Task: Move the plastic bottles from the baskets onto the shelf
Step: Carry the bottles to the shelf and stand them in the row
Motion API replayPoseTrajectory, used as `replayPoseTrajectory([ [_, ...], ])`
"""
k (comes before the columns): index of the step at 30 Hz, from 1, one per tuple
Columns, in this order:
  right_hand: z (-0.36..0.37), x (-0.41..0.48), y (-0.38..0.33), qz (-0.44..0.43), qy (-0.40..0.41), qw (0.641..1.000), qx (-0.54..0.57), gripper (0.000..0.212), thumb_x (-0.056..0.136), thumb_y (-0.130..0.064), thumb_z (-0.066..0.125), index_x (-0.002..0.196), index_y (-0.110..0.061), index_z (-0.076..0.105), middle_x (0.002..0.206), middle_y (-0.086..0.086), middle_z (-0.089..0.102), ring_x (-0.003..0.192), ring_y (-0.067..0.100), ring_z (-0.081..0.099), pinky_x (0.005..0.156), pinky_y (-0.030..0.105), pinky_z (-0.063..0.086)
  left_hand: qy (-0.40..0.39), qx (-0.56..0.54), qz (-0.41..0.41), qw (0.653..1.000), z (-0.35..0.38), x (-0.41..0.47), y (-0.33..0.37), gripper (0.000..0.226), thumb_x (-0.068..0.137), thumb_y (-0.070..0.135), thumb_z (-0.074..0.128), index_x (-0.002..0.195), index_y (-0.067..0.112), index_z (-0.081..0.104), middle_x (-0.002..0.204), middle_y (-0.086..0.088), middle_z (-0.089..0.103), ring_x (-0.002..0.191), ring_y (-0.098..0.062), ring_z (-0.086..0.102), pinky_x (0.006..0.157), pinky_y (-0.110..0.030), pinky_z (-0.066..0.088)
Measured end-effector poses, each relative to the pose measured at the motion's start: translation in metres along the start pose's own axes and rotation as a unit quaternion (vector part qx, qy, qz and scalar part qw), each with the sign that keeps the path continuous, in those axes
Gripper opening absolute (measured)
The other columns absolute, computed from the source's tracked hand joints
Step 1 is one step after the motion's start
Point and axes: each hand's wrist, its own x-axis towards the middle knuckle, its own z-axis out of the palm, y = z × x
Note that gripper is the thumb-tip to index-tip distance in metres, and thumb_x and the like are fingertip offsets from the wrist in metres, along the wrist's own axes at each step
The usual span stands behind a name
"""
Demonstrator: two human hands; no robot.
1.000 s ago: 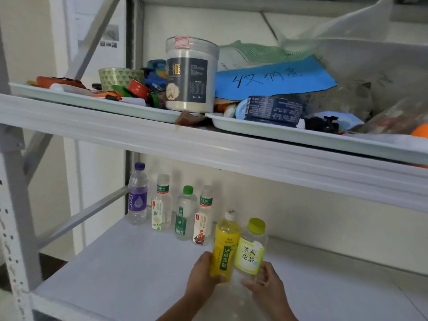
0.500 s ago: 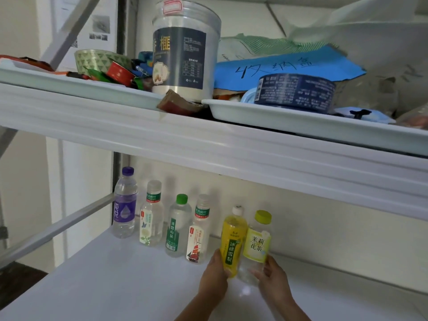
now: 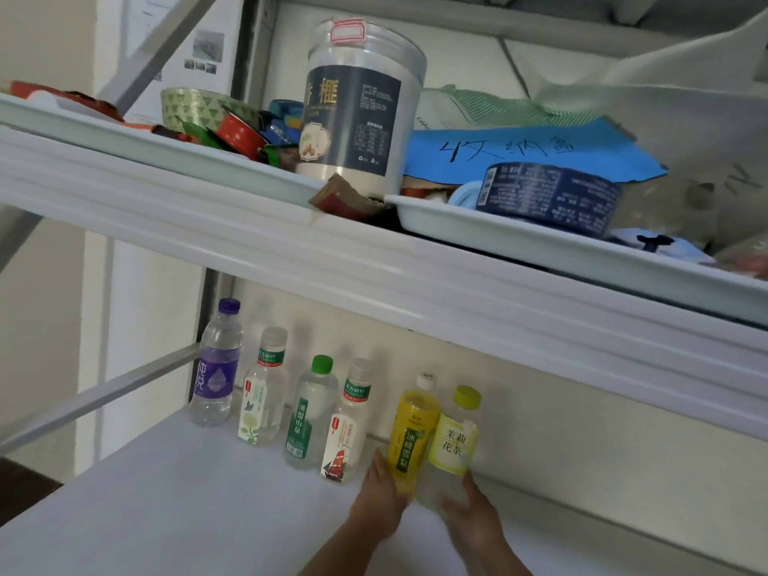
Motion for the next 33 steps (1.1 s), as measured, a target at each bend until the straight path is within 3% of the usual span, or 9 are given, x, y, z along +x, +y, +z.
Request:
replayPoseTrajectory([
  [2,-0.004,-0.016,-0.006,-0.010,-0.019,0.990,-0.136,0.068,0.086,-0.050,0.065,0.142,-0.026,0.036,0.125,-0.005,0.058,0.113,0.016,0.058,0.089,0.026,0.047,-0.013,0.067,-0.023,0.997,-0.008,-0.016,0.003,0.083,0.101,0.040,0.041,0.150,-0.004,-0.010,0.161,-0.016,-0.002,0.149,-0.027,0.006,0.119,-0.035,0.017],
  [4,-0.011,-0.032,-0.013,-0.016,-0.026,0.944,-0.328,0.078,0.086,-0.066,0.048,0.146,-0.018,0.032,0.143,0.002,0.047,0.131,0.019,0.045,0.106,0.033,0.038,-0.018,0.174,0.010,0.985,-0.022,-0.036,0.006,0.077,0.101,0.042,0.039,0.152,0.000,0.000,0.161,-0.017,0.007,0.148,-0.028,0.015,0.116,-0.039,0.026],
  [6,-0.015,-0.049,-0.020,-0.043,-0.035,0.893,-0.448,0.083,0.090,-0.070,0.031,0.152,-0.015,0.020,0.157,0.003,0.029,0.144,0.018,0.025,0.118,0.040,0.020,-0.004,0.283,0.095,0.954,-0.038,-0.056,0.009,0.065,0.102,0.042,0.037,0.150,0.004,0.017,0.155,-0.016,0.026,0.140,-0.030,0.031,0.110,-0.039,0.033],
  [8,-0.020,-0.064,-0.032,-0.084,-0.047,0.868,-0.487,0.079,0.094,-0.067,0.023,0.154,-0.017,0.014,0.160,0.002,0.021,0.148,0.016,0.016,0.120,0.041,0.010,0.013,0.339,0.154,0.928,-0.058,-0.073,0.012,0.063,0.102,0.045,0.032,0.150,0.007,0.019,0.155,-0.014,0.028,0.140,-0.029,0.030,0.113,-0.040,0.027],
  [12,-0.029,-0.090,-0.065,-0.154,-0.063,0.860,-0.483,0.072,0.096,-0.065,0.018,0.155,-0.027,0.002,0.163,-0.006,0.004,0.150,0.012,0.001,0.120,0.042,0.000,0.014,0.381,0.137,0.914,-0.100,-0.106,0.015,0.077,0.098,0.058,0.024,0.154,0.014,-0.003,0.162,-0.007,-0.004,0.150,-0.022,-0.003,0.121,-0.041,0.000],
  [15,-0.028,-0.111,-0.089,-0.174,-0.100,0.851,-0.485,0.070,0.096,-0.065,0.015,0.154,-0.030,-0.005,0.163,-0.008,-0.008,0.149,0.013,-0.011,0.119,0.045,-0.007,0.005,0.404,0.077,0.911,-0.129,-0.140,0.008,0.084,0.093,0.067,0.020,0.152,0.018,-0.015,0.159,-0.003,-0.021,0.147,-0.021,-0.018,0.120,-0.040,-0.009],
  [24,0.040,-0.220,-0.162,-0.293,-0.142,0.835,-0.444,0.069,0.094,-0.066,0.014,0.153,-0.036,-0.006,0.162,-0.006,-0.011,0.149,0.016,-0.013,0.117,0.046,-0.011,0.009,0.437,-0.066,0.897,-0.206,-0.292,-0.038,0.087,0.092,0.070,0.018,0.151,0.019,-0.019,0.158,-0.002,-0.026,0.146,-0.022,-0.023,0.119,-0.043,-0.013],
  [30,0.125,-0.313,-0.237,-0.424,-0.232,0.777,-0.403,0.091,0.071,-0.076,-0.014,0.153,-0.036,-0.008,0.161,-0.006,-0.017,0.148,0.017,-0.018,0.117,0.049,-0.013,0.047,0.420,-0.219,0.880,-0.260,-0.429,-0.079,0.089,0.091,0.071,0.022,0.152,0.019,-0.017,0.160,-0.001,-0.021,0.146,-0.020,-0.022,0.119,-0.043,-0.013],
  [33,0.163,-0.363,-0.282,-0.505,-0.259,0.738,-0.366,0.092,0.073,-0.076,-0.013,0.154,-0.033,-0.002,0.163,-0.004,-0.011,0.149,0.019,-0.014,0.118,0.049,-0.011,0.104,0.402,-0.305,0.857,-0.290,-0.500,-0.088,0.089,0.091,0.070,0.025,0.152,0.019,-0.015,0.160,-0.001,-0.019,0.147,-0.020,-0.020,0.119,-0.043,-0.012],
])
